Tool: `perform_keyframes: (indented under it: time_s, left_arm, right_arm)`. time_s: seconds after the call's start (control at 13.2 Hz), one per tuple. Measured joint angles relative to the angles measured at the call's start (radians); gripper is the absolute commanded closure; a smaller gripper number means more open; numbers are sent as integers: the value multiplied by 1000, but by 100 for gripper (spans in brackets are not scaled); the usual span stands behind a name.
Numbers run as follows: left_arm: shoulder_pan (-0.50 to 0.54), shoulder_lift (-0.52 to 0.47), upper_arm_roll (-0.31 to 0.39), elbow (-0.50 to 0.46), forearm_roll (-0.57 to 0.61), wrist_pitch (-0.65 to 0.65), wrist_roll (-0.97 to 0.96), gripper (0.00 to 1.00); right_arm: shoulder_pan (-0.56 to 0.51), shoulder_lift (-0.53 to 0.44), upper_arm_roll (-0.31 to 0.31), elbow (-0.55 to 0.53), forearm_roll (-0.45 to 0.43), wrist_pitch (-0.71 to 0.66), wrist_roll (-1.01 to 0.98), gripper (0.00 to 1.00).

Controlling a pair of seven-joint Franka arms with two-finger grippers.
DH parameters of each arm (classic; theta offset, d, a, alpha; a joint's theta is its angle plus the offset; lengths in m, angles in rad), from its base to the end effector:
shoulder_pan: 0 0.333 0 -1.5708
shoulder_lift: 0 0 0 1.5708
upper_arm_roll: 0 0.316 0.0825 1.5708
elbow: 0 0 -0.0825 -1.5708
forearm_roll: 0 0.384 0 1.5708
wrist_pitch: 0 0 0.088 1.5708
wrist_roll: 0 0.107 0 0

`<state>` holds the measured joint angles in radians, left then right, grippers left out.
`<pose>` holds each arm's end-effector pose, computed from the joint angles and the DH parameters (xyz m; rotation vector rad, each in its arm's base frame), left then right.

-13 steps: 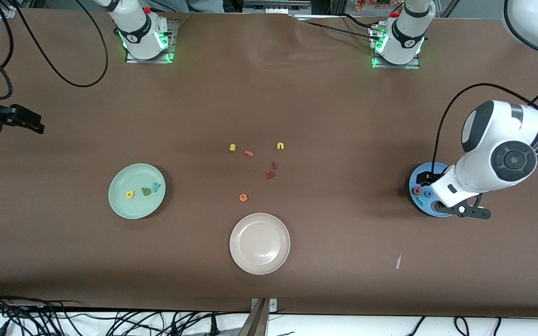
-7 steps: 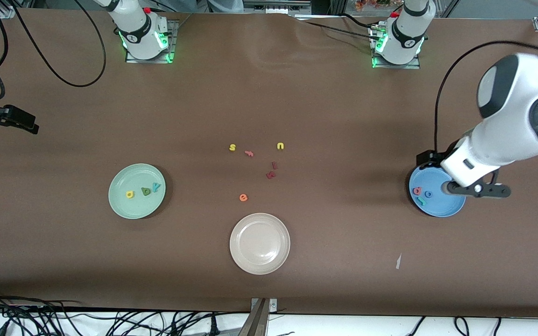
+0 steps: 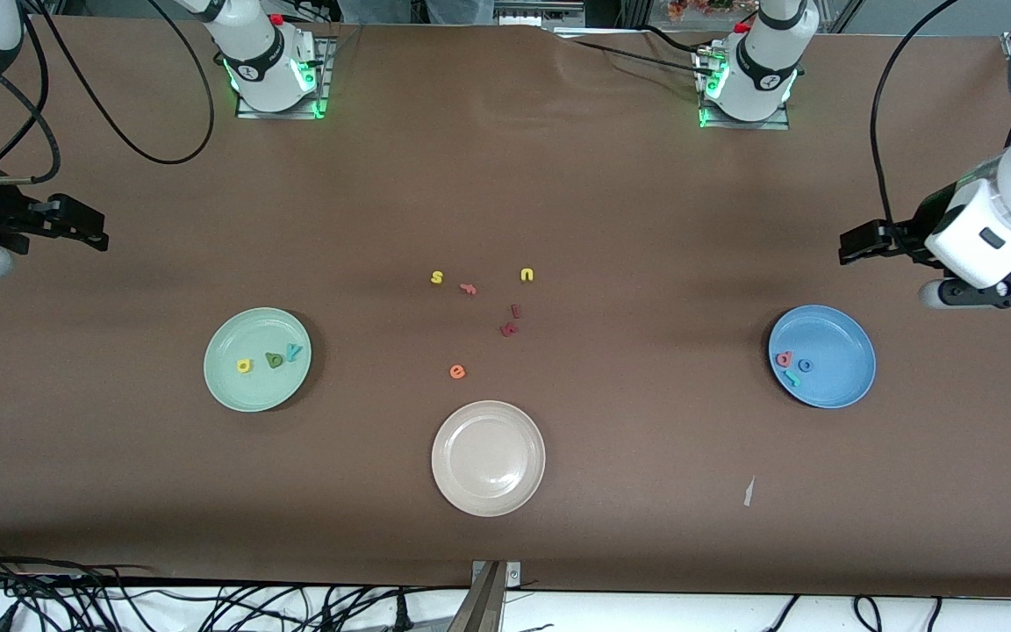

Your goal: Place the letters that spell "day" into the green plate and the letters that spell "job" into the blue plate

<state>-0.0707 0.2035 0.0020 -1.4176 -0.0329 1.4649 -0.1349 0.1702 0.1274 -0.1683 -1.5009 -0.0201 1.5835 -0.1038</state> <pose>0.6009 -0.0453 0.5696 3.1137 0.1017 -0.2477 0.5927 0.0052 0.5865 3.0972 0.1663 -0.0699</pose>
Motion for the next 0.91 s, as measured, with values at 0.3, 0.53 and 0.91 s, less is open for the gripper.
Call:
perform_keyframes:
  time_s: [0.3,0.53,0.91]
  left_arm:
    - [-14,8,9,22,0,-20,-43,0]
    - [-55,8,57,30,0,-28,-38,0]
    - [-59,8,75,31,0,-31,25,0]
  right_arm:
    - [0,0,-2,0,0,0,-20,0]
    - [0,0,-6,0,0,0,-20,0]
    - [0,-1,-6,0,0,0,-21,0]
